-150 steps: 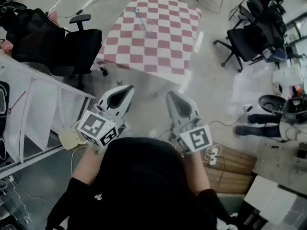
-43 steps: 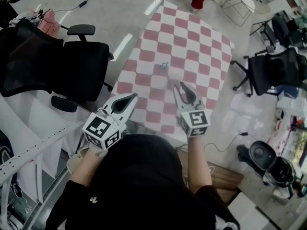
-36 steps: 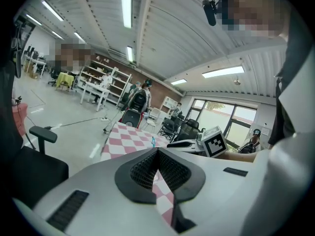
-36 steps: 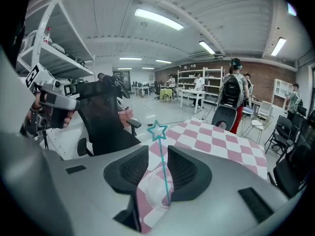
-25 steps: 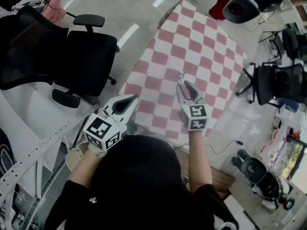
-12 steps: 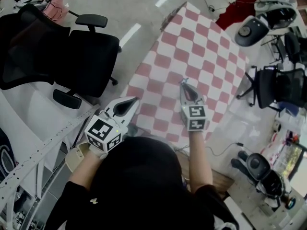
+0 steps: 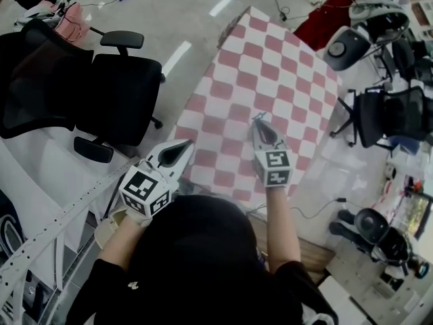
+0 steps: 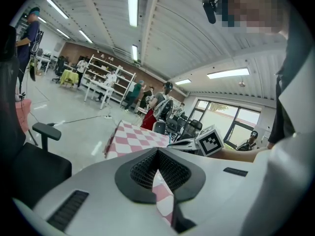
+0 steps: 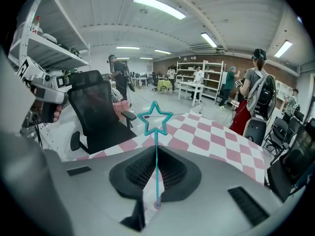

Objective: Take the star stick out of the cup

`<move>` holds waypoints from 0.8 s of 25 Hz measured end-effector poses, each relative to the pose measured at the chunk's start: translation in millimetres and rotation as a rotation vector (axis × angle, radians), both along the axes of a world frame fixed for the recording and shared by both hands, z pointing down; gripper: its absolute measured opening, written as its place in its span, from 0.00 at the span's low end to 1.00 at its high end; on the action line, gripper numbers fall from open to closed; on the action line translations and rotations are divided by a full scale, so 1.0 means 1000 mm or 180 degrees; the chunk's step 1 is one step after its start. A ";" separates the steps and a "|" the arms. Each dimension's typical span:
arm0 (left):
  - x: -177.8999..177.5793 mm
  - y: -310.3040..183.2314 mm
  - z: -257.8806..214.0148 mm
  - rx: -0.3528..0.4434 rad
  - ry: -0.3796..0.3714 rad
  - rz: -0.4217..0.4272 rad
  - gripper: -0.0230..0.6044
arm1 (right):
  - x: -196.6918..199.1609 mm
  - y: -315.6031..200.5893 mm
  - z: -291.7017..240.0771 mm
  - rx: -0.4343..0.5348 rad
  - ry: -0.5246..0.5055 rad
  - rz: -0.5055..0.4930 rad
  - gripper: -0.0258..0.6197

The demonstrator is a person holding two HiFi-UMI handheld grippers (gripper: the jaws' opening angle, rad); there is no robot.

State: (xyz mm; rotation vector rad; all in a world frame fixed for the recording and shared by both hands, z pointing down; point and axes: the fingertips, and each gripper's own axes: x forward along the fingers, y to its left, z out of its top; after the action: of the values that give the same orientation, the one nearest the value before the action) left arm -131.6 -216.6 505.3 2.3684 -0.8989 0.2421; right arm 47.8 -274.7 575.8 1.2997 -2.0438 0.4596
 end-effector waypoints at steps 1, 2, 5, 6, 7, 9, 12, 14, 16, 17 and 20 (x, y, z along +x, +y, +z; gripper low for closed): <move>0.001 0.001 -0.002 0.0016 0.0004 0.0014 0.10 | 0.001 0.001 -0.004 0.0019 -0.0008 0.0014 0.08; 0.002 0.001 -0.003 0.0032 0.0009 0.0029 0.10 | 0.003 0.002 -0.008 0.0039 -0.0020 0.0030 0.08; 0.007 0.003 -0.011 0.0091 0.0022 0.0082 0.10 | 0.007 0.007 -0.024 0.0122 -0.0084 0.0089 0.08; 0.009 0.004 -0.014 0.0111 0.0027 0.0103 0.10 | 0.009 0.009 -0.031 0.0159 -0.0102 0.0108 0.08; 0.012 0.005 -0.016 0.0132 0.0032 0.0125 0.10 | 0.010 0.011 -0.037 0.0198 -0.0117 0.0126 0.08; 0.017 0.006 -0.022 0.0177 0.0041 0.0181 0.10 | 0.015 0.015 -0.052 0.0290 -0.0143 0.0168 0.08; 0.028 0.009 -0.032 0.0254 0.0059 0.0281 0.10 | 0.024 0.022 -0.076 0.0432 -0.0208 0.0245 0.08; 0.037 0.012 -0.039 0.0294 0.0076 0.0351 0.10 | 0.031 0.031 -0.093 0.0518 -0.0268 0.0303 0.08; 0.048 0.014 -0.046 0.0328 0.0101 0.0411 0.10 | 0.039 0.040 -0.110 0.0616 -0.0320 0.0355 0.08; 0.054 0.015 -0.050 0.0346 0.0113 0.0437 0.10 | 0.043 0.045 -0.118 0.0667 -0.0340 0.0378 0.08; 0.072 0.018 -0.060 0.0414 0.0139 0.0530 0.10 | 0.057 0.061 -0.141 0.0813 -0.0398 0.0456 0.08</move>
State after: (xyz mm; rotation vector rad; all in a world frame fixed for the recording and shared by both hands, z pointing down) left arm -59.5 -198.9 444.8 2.5624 -0.7169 0.2020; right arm 104.6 -213.8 434.9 1.6132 -2.1760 0.3597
